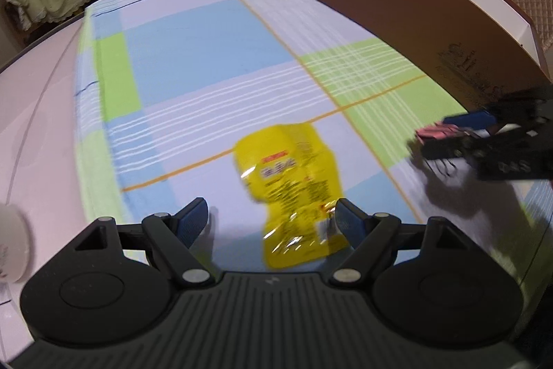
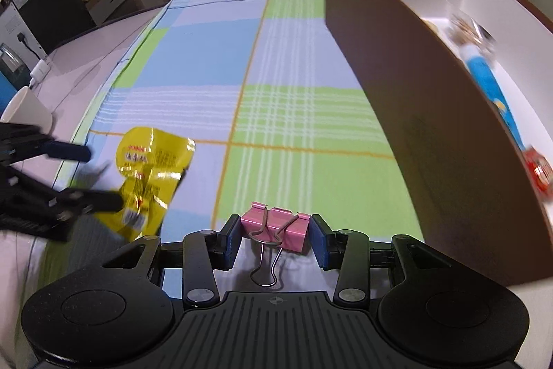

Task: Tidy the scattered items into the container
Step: 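Grasp the pink binder clip with the right gripper while the left grasps the yellow snack bag, then lift the yellow snack bag and pink clip and carry both over the box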

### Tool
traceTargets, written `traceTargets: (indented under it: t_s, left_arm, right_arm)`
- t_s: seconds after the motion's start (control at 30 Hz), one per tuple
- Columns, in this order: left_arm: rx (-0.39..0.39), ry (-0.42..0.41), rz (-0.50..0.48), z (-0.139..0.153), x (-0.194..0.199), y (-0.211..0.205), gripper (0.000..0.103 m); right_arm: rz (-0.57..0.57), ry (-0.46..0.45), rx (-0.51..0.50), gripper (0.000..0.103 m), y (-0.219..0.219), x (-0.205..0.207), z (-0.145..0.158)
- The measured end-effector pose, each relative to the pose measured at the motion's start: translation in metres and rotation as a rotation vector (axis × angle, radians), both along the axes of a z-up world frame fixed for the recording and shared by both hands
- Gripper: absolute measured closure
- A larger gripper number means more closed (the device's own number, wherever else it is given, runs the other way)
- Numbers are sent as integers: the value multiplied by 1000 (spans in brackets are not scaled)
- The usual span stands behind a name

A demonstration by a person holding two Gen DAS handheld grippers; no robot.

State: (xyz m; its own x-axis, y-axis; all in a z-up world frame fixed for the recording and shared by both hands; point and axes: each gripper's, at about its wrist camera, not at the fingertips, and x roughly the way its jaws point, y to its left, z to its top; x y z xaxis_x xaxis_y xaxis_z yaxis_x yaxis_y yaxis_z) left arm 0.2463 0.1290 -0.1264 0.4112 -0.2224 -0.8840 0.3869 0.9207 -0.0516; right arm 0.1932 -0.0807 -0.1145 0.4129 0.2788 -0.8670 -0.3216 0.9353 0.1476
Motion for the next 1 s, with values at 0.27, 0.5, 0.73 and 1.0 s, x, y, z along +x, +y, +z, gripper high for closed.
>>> traceTargets:
  t_s: [0.27,0.5,0.73,1.0]
  left_arm:
    - [39,-81,-4,-22,-5,-24,42]
    - [24,-82,24,-8,-30,-20,62]
    - [38,-104,-1,13,-60,-29,73]
    - [86,-111,-2,29,-69,-44,96]
  right_arm:
    - [-40,10,36,61,-20,-24,8]
    - [-25,-16,59,61,-27,-43,16]
    - [4,-54,78,61,-35,-57,25]
    - [21,-67,82,61,-60,-67,32]
